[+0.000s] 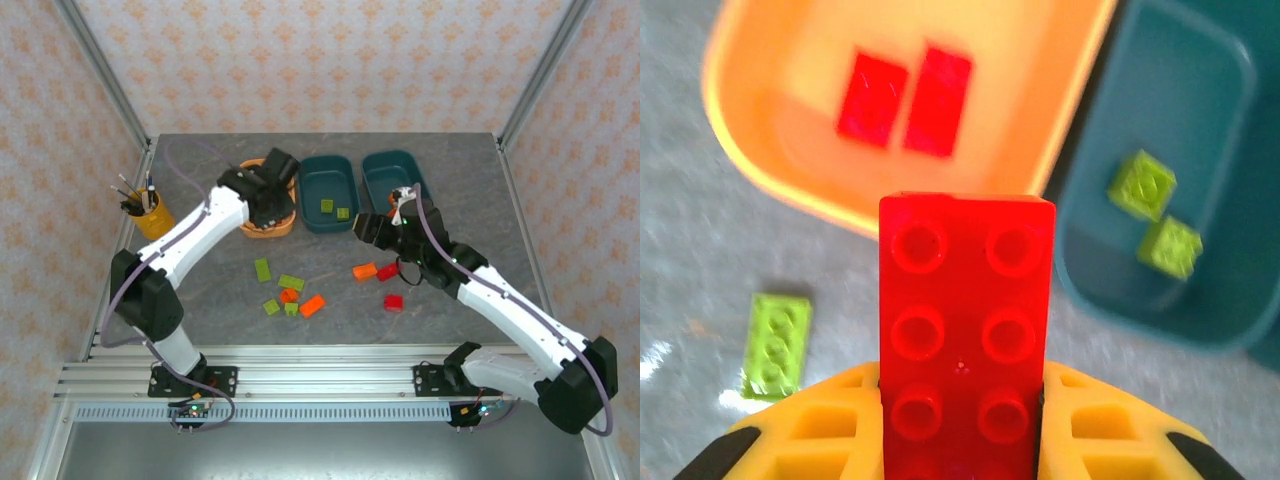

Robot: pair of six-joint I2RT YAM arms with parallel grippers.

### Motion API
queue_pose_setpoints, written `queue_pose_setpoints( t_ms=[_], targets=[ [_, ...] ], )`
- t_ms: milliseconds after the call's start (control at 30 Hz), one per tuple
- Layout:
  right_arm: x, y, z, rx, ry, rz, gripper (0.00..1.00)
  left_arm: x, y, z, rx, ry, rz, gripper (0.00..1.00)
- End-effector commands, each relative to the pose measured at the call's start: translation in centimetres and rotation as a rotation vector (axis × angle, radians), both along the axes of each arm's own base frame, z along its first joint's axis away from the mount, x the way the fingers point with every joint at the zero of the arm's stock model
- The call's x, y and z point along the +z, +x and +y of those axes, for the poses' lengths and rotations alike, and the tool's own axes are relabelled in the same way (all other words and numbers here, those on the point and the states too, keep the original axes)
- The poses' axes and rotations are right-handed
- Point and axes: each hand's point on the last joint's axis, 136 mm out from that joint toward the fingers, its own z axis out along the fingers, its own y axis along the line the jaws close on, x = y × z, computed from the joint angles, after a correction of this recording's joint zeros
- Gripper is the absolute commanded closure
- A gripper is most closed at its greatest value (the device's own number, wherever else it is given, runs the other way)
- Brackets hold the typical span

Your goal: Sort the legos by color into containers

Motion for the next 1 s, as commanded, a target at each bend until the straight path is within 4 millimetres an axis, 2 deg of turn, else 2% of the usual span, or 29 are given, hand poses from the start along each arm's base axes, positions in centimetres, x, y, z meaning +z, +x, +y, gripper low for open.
queue_pose_setpoints(
  t_ms=[0,33,67,100,200,400,500,633,800,867,967],
  targets=[
    [2.6,2.2,2.0,-0.009,0.098,-0.047,0.36,-1.3,2.3,2.4,-0.098,0.102,0.082,0.77],
    [3.0,2.6,2.2,-0.015,0.111,-0.054,0.36,-1.5,3.3,3.0,-0.104,0.124,0.088,0.77],
    [2.6,3.2,2.5,-0.025,0.111,-0.041,0.36,-1.5,4.6,3.5,-0.113,0.141,0.084,0.77],
    [2.5,3.7,2.8,-0.034,0.116,-0.035,0.36,-2.8,5.9,4.0,-0.117,0.162,0.112,0.77],
    [2.4,4.8,3.8,-0.032,0.122,-0.004,0.36,-4.5,8.6,5.7,-0.114,0.227,0.145,0.77],
    [2.1,5.8,4.6,-0.053,0.162,0.028,0.36,-8.0,11.8,7.9,-0.087,0.259,0.197,0.76],
    [1.6,5.8,4.6,-0.059,0.168,0.046,0.36,-9.1,12.6,8.4,-0.093,0.282,0.216,0.76],
    [1.2,6.0,4.9,-0.068,0.216,0.045,0.35,-11.1,12.8,8.3,-0.113,0.289,0.257,0.76],
    [0.4,7.4,4.8,-0.118,0.258,0.049,0.33,-12.8,12.5,8.2,-0.119,0.284,0.295,0.75],
    [0.2,7.9,5.1,-0.121,0.271,0.060,0.33,-13.0,12.5,8.2,-0.124,0.282,0.299,0.72],
    [0.3,8.5,5.7,-0.111,0.274,0.065,0.33,-12.8,12.5,8.3,-0.127,0.290,0.301,0.61]
  ],
)
